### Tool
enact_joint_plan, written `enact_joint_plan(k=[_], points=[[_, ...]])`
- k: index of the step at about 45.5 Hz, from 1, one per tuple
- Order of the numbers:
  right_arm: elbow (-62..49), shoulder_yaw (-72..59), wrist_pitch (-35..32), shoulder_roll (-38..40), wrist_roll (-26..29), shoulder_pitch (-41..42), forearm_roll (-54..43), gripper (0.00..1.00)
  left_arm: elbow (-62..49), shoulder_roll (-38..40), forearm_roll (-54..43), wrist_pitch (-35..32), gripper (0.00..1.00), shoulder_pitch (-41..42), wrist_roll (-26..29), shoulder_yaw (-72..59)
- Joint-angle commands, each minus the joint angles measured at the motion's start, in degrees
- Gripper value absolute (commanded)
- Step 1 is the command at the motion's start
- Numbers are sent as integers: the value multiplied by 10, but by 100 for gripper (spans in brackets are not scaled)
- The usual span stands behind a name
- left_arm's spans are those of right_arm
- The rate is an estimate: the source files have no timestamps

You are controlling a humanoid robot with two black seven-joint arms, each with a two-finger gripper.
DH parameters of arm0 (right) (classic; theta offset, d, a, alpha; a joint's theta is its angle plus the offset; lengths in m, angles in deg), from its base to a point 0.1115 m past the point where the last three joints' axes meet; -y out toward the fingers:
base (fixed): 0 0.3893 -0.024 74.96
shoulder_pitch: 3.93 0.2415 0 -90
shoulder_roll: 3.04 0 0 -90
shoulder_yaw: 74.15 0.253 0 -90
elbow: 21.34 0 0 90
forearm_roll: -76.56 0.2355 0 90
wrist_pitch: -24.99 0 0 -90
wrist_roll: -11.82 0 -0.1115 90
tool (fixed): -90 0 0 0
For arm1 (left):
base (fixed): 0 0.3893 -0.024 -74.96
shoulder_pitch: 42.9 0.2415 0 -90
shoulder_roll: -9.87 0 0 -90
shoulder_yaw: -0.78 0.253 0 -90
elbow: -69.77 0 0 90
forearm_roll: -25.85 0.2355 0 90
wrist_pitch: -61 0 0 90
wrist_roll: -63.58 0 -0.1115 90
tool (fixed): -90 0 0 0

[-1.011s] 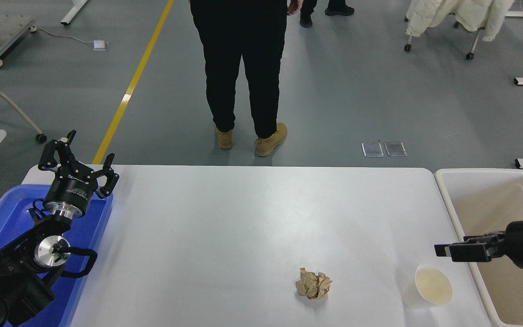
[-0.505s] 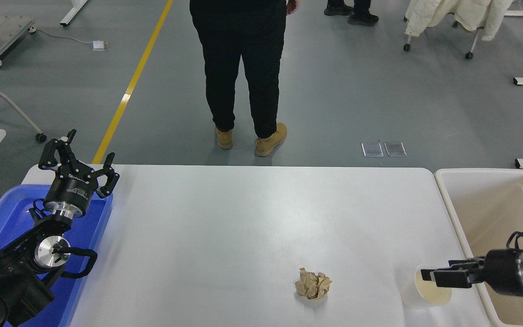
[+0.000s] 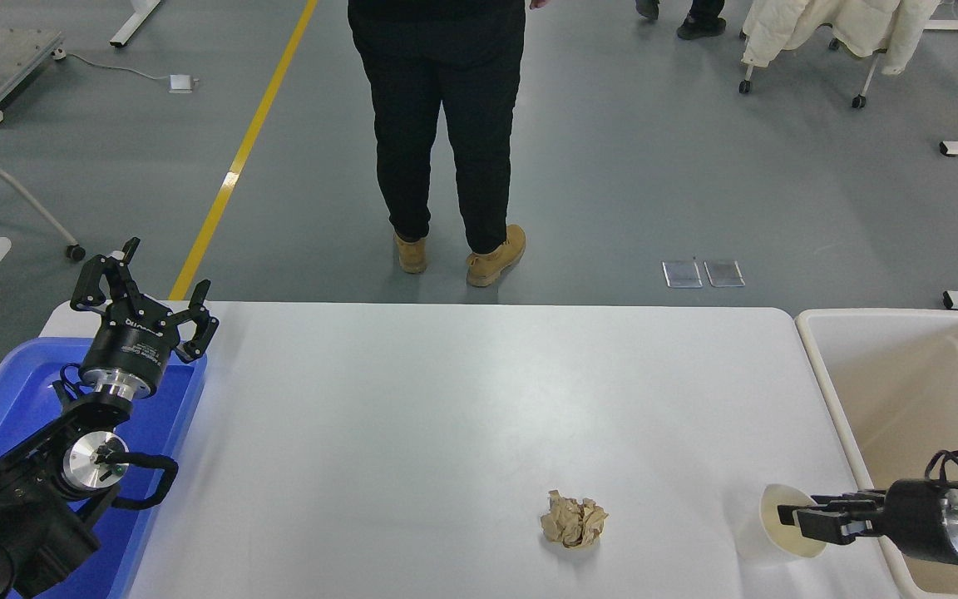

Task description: Clean the table surface

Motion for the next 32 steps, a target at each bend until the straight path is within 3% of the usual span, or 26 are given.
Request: enact_joint_plan(k=[1, 4, 5, 32], points=[[-12, -4, -2, -2, -2, -6, 4, 26, 0, -1, 0, 0, 100, 0, 0, 0], [-13, -5, -3, -2, -9, -6, -1, 1, 0, 0, -1, 0, 100, 0, 0, 0], [-13, -5, -3, -2, -14, -6, -3, 0, 0, 0, 0, 0, 100, 0, 0, 0], [-18, 9, -3, 3, -58, 14, 4, 0, 0, -1, 0, 0, 100, 0, 0, 0]])
